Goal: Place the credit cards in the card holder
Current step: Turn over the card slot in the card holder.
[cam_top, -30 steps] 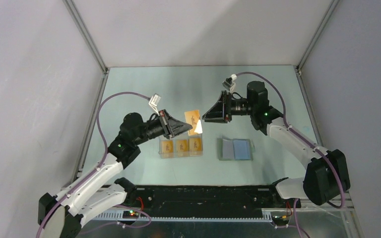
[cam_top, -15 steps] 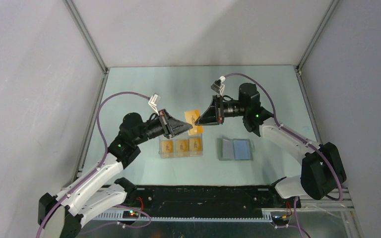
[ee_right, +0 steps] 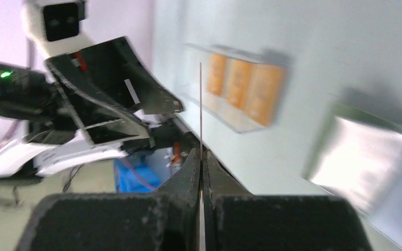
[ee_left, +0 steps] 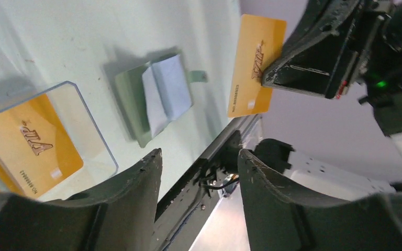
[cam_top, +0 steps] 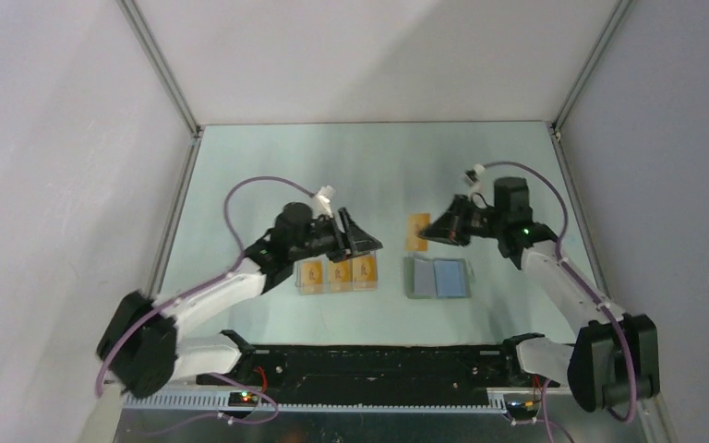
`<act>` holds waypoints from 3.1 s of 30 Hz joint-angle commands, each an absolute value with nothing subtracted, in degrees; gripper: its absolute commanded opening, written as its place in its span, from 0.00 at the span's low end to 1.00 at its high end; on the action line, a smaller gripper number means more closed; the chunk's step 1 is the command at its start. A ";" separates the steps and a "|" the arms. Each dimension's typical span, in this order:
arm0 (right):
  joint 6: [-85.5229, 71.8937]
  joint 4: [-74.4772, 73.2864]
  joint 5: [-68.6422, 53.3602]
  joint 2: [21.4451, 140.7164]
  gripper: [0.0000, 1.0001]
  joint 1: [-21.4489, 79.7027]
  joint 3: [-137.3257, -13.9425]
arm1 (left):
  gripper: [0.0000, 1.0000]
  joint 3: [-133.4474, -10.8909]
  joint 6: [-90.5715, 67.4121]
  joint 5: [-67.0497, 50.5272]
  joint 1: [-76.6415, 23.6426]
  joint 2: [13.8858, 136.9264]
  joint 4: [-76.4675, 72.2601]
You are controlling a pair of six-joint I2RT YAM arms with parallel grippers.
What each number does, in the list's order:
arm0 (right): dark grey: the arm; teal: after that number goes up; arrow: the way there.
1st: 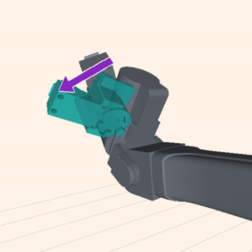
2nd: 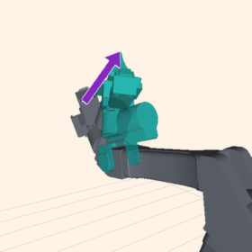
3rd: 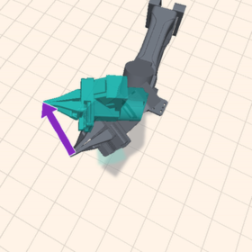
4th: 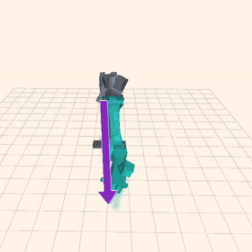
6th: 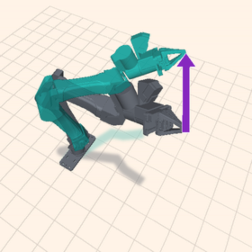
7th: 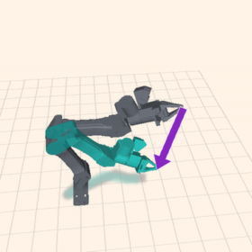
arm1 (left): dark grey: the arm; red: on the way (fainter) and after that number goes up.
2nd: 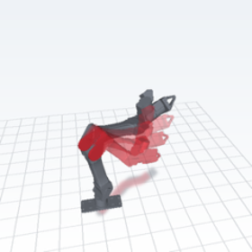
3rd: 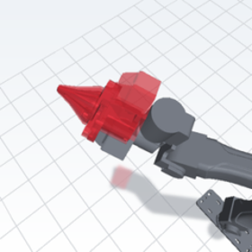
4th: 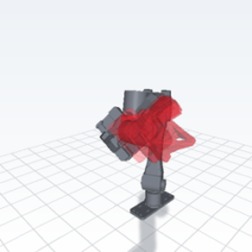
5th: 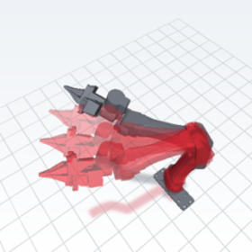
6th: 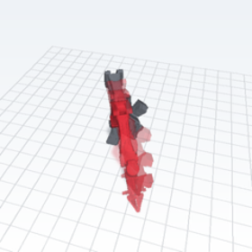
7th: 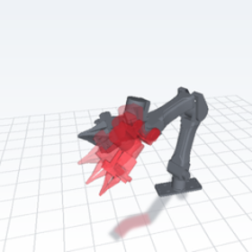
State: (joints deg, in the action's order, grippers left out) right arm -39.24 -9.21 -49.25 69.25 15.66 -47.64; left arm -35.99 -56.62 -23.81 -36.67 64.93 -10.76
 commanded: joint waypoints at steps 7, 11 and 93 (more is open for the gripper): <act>-26.64 -21.51 -39.45 64.42 0.00 0.54 -34.43 | 0.42 -55.85 -56.38 -21.18 -46.82 92.49 -4.82; -26.33 -21.08 -38.35 66.61 0.00 0.46 -33.36 | 0.35 -63.89 -54.43 -18.86 -50.15 100.91 2.45; -22.20 -14.62 -28.33 78.46 0.00 4.24 -34.36 | 0.05 -66.53 -52.24 -13.67 -52.29 115.79 13.32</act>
